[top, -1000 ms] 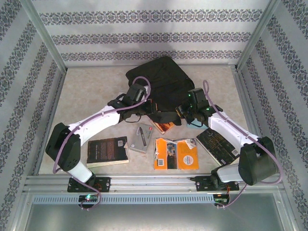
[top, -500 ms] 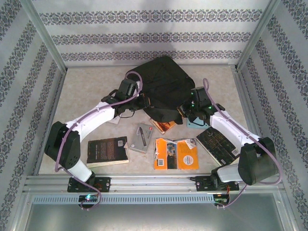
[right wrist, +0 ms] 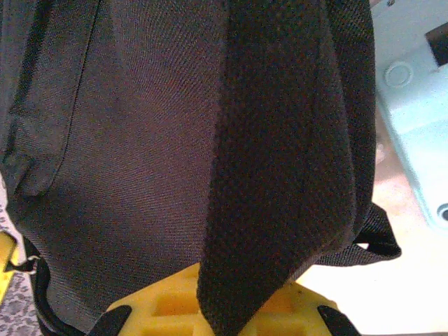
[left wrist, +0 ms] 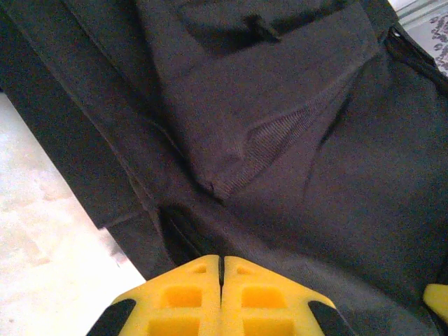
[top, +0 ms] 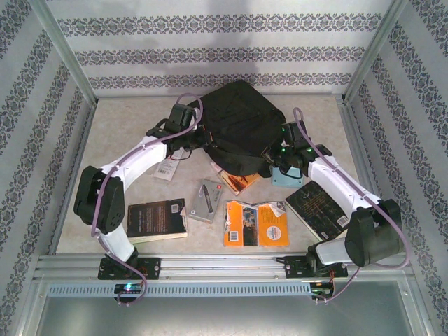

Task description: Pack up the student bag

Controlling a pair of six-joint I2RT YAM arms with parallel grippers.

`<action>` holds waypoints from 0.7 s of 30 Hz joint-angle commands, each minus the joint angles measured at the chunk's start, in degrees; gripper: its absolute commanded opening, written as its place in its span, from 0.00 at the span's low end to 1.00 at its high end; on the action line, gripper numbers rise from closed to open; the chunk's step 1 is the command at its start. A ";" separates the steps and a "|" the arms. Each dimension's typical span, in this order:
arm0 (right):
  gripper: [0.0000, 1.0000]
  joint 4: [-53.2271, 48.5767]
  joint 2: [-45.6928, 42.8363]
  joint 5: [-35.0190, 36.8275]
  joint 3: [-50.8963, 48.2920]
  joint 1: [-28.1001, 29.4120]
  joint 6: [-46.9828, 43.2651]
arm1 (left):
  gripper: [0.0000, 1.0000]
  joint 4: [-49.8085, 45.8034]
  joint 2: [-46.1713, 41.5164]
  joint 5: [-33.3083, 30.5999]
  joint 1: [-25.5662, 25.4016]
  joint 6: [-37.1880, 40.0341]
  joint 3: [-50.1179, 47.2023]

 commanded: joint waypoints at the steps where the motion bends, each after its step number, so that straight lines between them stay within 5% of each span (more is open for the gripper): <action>1: 0.00 -4.29 0.02 4.28 1.76 -1.91 -4.40 | 0.00 -2.63 1.41 -4.69 2.16 3.07 3.76; 21: 0.00 -0.34 1.54 1.87 5.05 -3.52 -10.49 | 0.00 -7.04 8.79 -5.86 6.56 5.69 14.89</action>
